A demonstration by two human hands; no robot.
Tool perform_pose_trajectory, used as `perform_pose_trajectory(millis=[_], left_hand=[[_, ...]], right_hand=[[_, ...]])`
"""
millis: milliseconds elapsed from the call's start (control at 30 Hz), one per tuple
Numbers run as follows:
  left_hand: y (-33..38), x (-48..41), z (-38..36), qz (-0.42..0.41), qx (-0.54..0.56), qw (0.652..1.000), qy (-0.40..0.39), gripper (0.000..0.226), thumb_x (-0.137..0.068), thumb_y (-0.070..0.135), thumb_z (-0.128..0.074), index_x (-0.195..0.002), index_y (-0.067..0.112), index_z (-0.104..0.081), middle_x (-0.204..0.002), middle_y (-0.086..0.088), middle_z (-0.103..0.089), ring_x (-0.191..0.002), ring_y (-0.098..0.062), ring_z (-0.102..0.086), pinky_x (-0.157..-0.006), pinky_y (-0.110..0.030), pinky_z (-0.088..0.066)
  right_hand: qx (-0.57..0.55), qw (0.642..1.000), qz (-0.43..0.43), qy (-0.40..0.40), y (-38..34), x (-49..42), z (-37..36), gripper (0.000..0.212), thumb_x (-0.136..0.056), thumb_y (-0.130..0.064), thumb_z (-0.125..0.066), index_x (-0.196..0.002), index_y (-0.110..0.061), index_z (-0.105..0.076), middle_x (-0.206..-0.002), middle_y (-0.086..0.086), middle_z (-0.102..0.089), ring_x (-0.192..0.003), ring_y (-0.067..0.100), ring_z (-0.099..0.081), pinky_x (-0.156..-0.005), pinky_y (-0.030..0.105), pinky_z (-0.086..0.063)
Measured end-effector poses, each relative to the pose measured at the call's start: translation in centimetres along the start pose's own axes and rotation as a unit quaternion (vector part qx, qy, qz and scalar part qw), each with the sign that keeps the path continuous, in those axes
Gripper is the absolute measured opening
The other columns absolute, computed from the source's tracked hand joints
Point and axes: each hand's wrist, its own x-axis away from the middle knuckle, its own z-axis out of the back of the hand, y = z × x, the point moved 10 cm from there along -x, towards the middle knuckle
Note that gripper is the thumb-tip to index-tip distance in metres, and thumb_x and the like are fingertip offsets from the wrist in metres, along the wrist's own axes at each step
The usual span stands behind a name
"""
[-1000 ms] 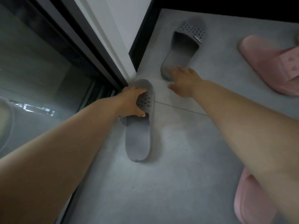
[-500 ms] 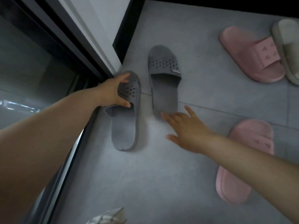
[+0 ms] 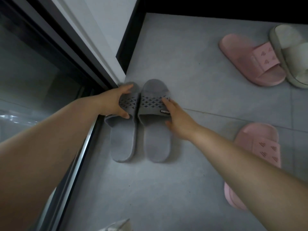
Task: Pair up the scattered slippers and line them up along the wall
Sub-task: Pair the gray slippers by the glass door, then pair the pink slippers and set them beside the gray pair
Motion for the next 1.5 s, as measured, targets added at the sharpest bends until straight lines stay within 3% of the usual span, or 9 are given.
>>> perform_pose_trajectory(millis=[300,500,567,633,833,1000,1133,1367,1500], left_hand=[[-0.7,0.7,0.0,0.006,-0.038,0.999,0.014,0.113,-0.060,0.014,-0.084,-0.145,0.027,-0.012,-0.152,0.002,-0.027,-0.137,-0.014,-0.027,-0.109,-0.020,-0.018],[-0.1,0.0,-0.5,0.026,-0.086,0.996,-0.010,0.117,-0.055,0.028,-0.086,-0.146,0.026,-0.013,-0.153,-0.004,-0.022,-0.139,-0.021,-0.025,-0.116,-0.035,-0.021],[2.7,-0.8,-0.8,-0.010,-0.111,0.994,0.000,0.114,-0.051,0.039,-0.086,-0.144,0.027,-0.021,-0.151,-0.004,-0.026,-0.137,-0.022,-0.026,-0.116,-0.036,-0.023],[6.5,-1.6,-1.3,-0.055,-0.087,0.994,0.019,0.109,-0.050,0.044,-0.084,-0.142,0.030,-0.026,-0.149,-0.001,-0.030,-0.136,-0.019,-0.030,-0.114,-0.032,-0.024],[19.5,-3.1,-7.9,-0.190,-0.004,0.982,-0.019,0.085,-0.064,0.035,-0.079,-0.136,0.029,-0.035,-0.135,0.011,-0.047,-0.121,-0.006,-0.043,-0.096,-0.014,-0.026],[25.4,-3.4,-14.2,-0.222,-0.018,0.969,-0.106,0.084,-0.067,0.034,-0.078,-0.137,0.028,-0.033,-0.120,0.013,-0.051,-0.106,-0.009,-0.049,-0.083,-0.015,-0.037],[26.1,-3.9,-14.9,-0.207,0.040,0.974,-0.083,0.081,-0.067,0.030,-0.079,-0.135,0.028,-0.036,-0.125,0.009,-0.051,-0.102,-0.008,-0.048,-0.078,-0.014,-0.039],[27.5,-4.3,-19.6,-0.202,0.025,0.974,-0.095,0.099,-0.063,0.025,-0.082,-0.143,0.022,-0.023,-0.147,0.003,-0.035,-0.128,-0.014,-0.038,-0.087,-0.004,-0.026],[28.2,-3.8,-22.6,-0.220,-0.066,0.966,-0.117,0.108,-0.059,0.034,-0.083,-0.144,0.025,-0.018,-0.148,-0.001,-0.034,-0.135,-0.019,-0.028,-0.109,-0.026,-0.022]], right_hand=[[-0.084,0.996,-0.014,0.007,0.9,0.7,-2.1,0.071,-0.089,-0.003,-0.037,-0.148,-0.027,-0.004,-0.152,0.005,-0.031,-0.131,0.026,-0.041,-0.095,0.019,-0.031],[-0.127,0.991,-0.020,-0.026,0.2,2.1,-1.9,0.070,-0.091,0.000,-0.039,-0.148,-0.015,-0.001,-0.153,0.007,-0.022,-0.134,0.014,-0.031,-0.096,0.000,-0.016],[-0.114,0.993,-0.026,-0.026,0.7,3.1,-0.5,0.072,-0.091,-0.004,-0.043,-0.148,-0.015,0.000,-0.155,0.009,-0.013,-0.138,0.020,-0.029,-0.106,0.013,-0.020],[-0.076,0.996,-0.042,-0.014,2.3,4.2,2.1,0.073,-0.091,-0.008,-0.047,-0.148,-0.018,-0.003,-0.155,0.010,-0.013,-0.137,0.025,-0.032,-0.110,0.027,-0.027],[-0.002,0.989,-0.134,0.061,11.4,8.2,16.0,0.058,-0.087,-0.008,-0.056,-0.139,-0.017,-0.033,-0.139,0.013,-0.043,-0.106,0.027,-0.057,-0.089,0.029,-0.042],[0.061,0.968,-0.220,0.105,19.0,10.6,24.4,0.055,-0.087,-0.013,-0.059,-0.137,-0.015,-0.037,-0.138,0.013,-0.044,-0.117,0.027,-0.051,-0.089,0.025,-0.036],[-0.126,0.953,-0.221,0.164,20.5,8.0,25.3,0.047,-0.087,-0.009,-0.056,-0.132,-0.013,-0.043,-0.113,0.006,-0.048,-0.102,0.020,-0.049,-0.080,0.029,-0.042],[-0.391,0.842,-0.202,0.312,21.9,2.8,24.5,0.045,-0.079,-0.005,-0.054,-0.121,-0.019,-0.048,-0.108,0.007,-0.056,-0.086,0.021,-0.050,-0.072,0.034,-0.052],[-0.486,0.782,-0.177,0.348,22.5,3.4,24.3,0.058,-0.077,0.006,-0.047,-0.116,-0.034,-0.032,-0.102,0.005,-0.053,-0.060,0.013,-0.041,-0.050,0.024,-0.039]])
